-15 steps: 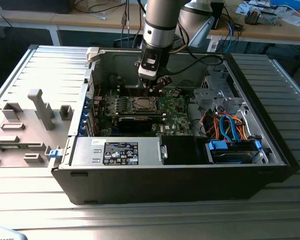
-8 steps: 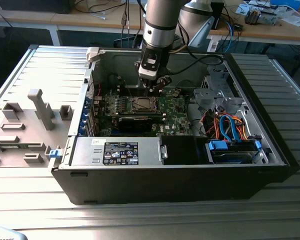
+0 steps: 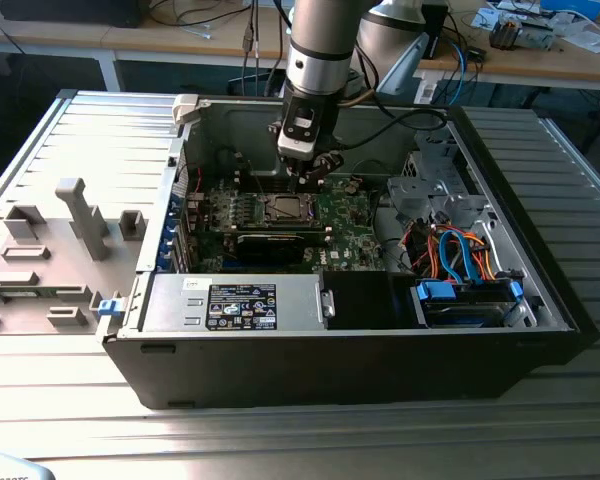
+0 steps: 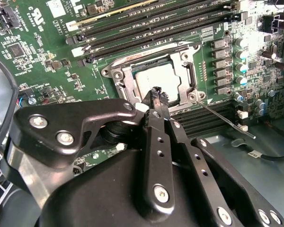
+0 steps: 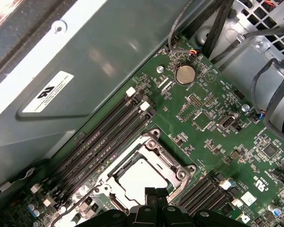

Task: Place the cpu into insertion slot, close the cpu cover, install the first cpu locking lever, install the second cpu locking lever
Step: 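Install the first cpu locking lever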

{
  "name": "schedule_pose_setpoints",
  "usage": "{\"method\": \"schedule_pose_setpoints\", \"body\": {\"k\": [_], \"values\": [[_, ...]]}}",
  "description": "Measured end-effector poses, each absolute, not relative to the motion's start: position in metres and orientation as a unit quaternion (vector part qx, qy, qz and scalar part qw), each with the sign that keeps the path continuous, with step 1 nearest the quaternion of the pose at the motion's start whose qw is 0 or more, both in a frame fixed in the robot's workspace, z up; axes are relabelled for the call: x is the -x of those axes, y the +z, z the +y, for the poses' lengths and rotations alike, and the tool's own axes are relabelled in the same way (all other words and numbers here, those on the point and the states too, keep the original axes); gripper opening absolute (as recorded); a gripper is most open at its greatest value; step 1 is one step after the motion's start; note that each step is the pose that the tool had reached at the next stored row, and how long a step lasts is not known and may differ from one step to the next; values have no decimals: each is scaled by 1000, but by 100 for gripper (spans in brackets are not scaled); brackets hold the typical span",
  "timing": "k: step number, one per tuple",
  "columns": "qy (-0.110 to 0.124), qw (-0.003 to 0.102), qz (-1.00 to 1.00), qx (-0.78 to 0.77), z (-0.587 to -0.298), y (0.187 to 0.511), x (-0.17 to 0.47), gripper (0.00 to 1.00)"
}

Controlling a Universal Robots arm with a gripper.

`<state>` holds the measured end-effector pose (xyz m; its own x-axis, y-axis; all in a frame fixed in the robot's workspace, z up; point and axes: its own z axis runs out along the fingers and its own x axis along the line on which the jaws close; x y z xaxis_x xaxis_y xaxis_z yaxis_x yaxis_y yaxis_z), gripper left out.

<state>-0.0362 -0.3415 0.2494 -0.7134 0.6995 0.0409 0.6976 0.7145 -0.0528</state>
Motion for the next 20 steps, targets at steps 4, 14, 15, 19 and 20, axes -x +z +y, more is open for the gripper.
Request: {"method": "schedule_pose_setpoints", "body": {"k": [4,14,15,19,20], "values": [[17,29,-926,375,-342,249,36,11],[14,30,-929,368,-341,249,36,11],[12,31,-930,366,-341,249,36,11],[-4,37,-931,364,-342,249,36,11],[-7,38,-931,363,-342,249,36,11]]}}
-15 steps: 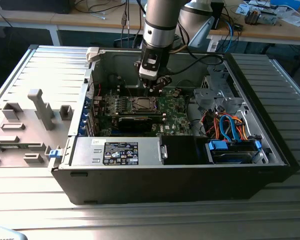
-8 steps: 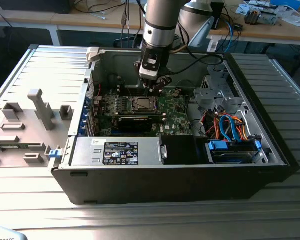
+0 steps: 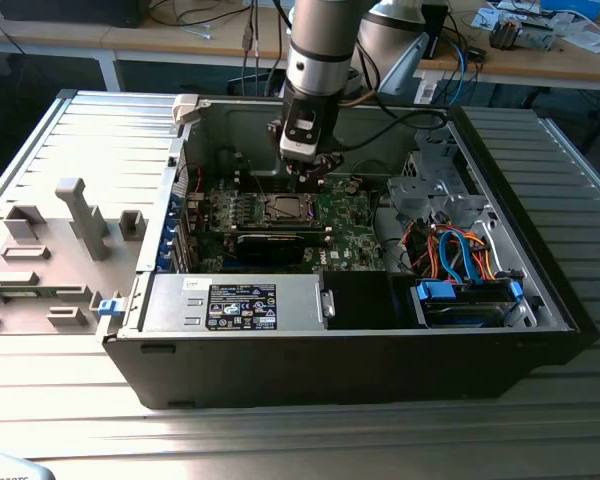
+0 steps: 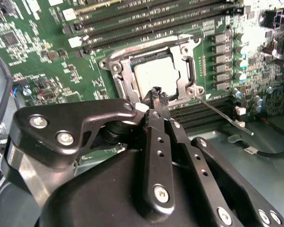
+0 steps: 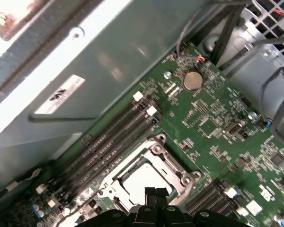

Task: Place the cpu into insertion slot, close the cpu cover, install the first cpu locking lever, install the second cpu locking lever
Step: 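Install the first cpu locking lever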

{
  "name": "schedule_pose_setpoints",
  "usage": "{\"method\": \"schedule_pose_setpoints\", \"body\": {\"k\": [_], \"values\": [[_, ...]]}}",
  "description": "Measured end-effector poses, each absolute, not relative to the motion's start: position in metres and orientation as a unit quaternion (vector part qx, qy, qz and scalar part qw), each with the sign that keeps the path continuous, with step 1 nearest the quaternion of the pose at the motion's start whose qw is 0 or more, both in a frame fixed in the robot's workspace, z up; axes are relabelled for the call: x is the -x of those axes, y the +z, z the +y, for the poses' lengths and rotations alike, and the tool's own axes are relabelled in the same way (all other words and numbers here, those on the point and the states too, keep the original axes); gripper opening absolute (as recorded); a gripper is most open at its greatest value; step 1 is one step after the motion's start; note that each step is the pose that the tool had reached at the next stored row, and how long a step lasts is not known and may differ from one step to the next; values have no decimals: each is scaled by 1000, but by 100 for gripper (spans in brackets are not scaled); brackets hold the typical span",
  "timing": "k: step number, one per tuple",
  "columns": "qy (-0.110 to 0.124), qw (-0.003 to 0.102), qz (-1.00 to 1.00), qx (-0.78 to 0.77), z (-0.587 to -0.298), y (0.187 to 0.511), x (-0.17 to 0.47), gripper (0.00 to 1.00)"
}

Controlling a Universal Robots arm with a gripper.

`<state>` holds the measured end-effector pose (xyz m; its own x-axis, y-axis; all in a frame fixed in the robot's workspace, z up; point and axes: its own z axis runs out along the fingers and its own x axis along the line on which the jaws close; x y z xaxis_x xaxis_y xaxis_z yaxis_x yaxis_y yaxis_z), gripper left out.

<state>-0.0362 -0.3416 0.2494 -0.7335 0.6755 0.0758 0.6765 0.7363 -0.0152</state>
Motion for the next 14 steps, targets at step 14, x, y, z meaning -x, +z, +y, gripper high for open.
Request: {"method": "schedule_pose_setpoints", "body": {"k": [14], "values": [[-8,40,-945,326,-342,249,36,11]]}}
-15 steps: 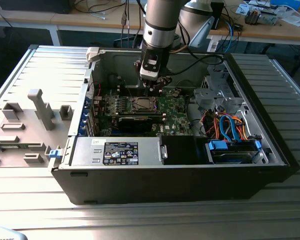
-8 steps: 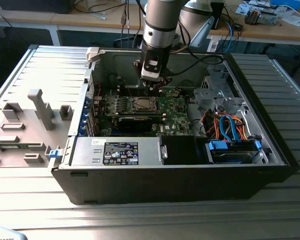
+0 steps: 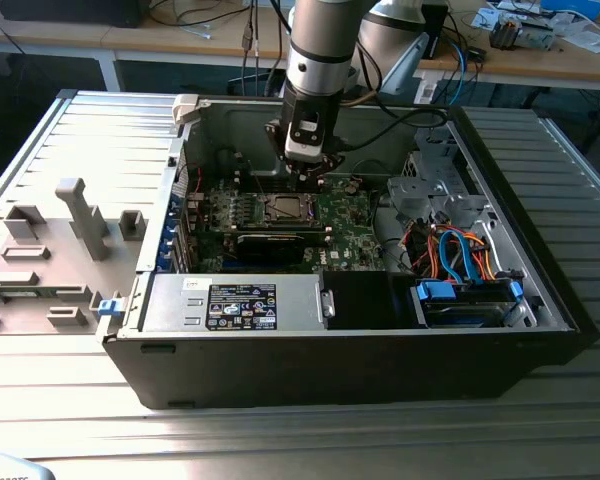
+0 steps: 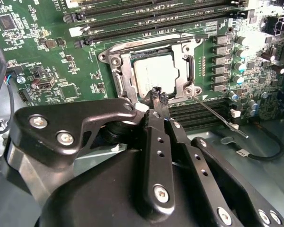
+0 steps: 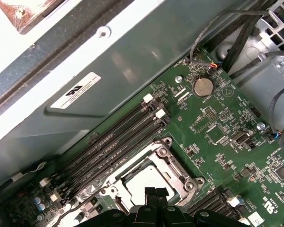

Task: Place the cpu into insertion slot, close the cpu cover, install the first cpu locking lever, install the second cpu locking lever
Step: 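Install the first cpu locking lever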

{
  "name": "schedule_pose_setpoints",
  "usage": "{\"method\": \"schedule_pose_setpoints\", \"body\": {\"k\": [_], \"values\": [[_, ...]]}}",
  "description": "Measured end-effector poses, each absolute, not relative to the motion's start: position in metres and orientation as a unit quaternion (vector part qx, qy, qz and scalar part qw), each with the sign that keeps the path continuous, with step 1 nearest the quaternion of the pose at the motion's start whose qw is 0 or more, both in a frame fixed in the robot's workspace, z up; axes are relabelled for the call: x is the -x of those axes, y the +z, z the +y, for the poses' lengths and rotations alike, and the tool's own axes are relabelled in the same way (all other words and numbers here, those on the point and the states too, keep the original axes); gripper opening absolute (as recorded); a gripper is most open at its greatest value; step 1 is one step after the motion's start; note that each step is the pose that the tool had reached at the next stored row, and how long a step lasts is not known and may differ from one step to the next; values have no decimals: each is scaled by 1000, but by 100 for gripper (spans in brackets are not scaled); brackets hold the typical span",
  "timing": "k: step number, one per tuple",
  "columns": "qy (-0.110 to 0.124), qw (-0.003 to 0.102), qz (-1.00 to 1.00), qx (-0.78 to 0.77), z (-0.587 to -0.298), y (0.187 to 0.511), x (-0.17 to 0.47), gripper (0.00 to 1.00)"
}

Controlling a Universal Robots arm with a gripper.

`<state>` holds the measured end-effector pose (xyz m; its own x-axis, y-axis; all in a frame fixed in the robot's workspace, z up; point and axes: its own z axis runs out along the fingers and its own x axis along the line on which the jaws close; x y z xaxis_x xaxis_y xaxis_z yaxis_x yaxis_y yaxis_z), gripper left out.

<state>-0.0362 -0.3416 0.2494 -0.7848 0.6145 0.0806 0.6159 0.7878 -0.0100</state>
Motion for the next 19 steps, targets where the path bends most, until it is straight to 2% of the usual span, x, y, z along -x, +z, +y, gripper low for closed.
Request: {"method": "schedule_pose_setpoints", "body": {"k": [19], "values": [[-7,40,-953,300,-342,249,36,11]]}}
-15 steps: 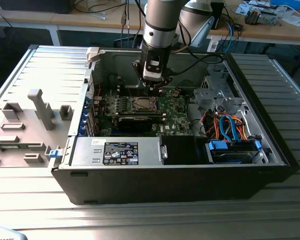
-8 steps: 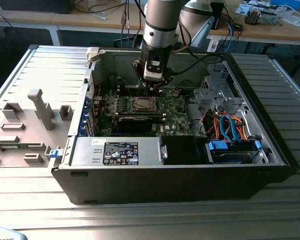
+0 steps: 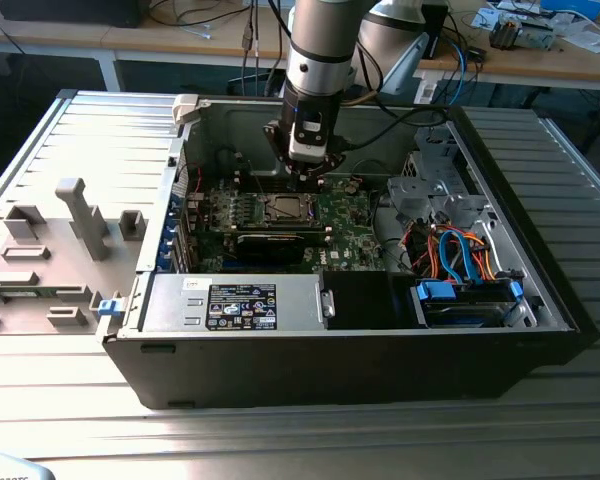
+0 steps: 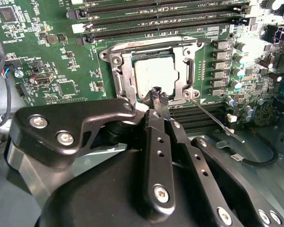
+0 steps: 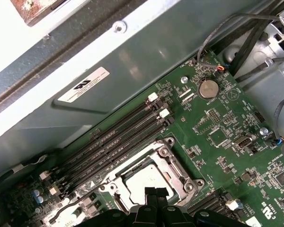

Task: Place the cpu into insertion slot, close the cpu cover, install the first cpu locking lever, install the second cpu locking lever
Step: 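Install the first cpu locking lever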

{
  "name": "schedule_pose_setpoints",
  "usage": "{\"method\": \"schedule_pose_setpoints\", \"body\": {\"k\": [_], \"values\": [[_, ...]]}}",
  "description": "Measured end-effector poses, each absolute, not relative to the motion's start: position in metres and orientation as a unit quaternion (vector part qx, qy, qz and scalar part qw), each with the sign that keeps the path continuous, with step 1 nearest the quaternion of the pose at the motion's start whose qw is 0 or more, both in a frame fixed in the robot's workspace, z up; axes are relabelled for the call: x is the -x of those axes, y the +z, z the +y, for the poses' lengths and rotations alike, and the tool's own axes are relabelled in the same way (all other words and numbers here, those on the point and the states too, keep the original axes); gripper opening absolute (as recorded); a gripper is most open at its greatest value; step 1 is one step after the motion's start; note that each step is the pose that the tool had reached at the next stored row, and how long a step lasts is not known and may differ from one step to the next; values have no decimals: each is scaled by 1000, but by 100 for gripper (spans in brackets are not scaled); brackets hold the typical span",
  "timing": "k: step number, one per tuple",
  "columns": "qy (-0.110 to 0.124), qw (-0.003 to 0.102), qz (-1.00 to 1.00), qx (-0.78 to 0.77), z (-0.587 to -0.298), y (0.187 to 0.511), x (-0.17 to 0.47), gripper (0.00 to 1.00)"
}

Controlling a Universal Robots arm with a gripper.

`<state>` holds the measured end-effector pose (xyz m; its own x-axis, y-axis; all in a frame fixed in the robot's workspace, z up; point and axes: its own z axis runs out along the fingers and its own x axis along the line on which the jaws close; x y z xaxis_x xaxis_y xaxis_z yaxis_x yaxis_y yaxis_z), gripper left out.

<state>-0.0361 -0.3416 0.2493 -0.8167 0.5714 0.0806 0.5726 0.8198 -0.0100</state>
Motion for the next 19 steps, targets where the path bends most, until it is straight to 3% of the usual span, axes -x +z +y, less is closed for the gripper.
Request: {"method": "schedule_pose_setpoints", "body": {"k": [19], "values": [[-6,40,-959,279,-342,249,36,11]]}}
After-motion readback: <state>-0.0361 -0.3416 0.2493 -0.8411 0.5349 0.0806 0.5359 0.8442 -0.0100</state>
